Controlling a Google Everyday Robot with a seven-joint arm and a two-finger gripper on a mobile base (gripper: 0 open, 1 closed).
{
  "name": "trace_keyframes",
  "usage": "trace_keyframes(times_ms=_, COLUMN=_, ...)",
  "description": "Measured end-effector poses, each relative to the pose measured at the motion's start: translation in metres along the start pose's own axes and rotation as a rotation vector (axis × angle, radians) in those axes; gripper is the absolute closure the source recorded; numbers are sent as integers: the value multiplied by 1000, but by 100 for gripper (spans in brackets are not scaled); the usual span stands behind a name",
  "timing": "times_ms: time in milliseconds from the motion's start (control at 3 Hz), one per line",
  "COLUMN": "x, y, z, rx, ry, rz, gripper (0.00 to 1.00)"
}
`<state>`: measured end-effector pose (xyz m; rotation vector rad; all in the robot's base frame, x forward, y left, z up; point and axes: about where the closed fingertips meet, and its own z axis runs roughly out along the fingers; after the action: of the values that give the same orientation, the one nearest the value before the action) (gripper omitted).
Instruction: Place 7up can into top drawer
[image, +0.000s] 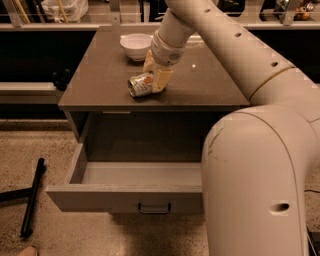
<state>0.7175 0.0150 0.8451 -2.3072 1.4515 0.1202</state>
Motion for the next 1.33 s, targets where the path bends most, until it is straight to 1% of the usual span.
trace_keyframes(times_ms=333, x=-1, y=16, z=-28, rx=49, ry=-9, rz=-1, gripper=93)
trace_keyframes(times_ms=667, x=-5, y=61, z=-69, rx=73, ry=-39, rz=41, gripper=100)
trace_keyframes(times_ms=1000, x=-12, y=115, z=-87, rx=43, ry=-92, rz=121, gripper=100)
trace_keyframes(times_ms=1333, x=-8, y=126, z=-83, rx=28, ry=-99, rz=141, gripper=100)
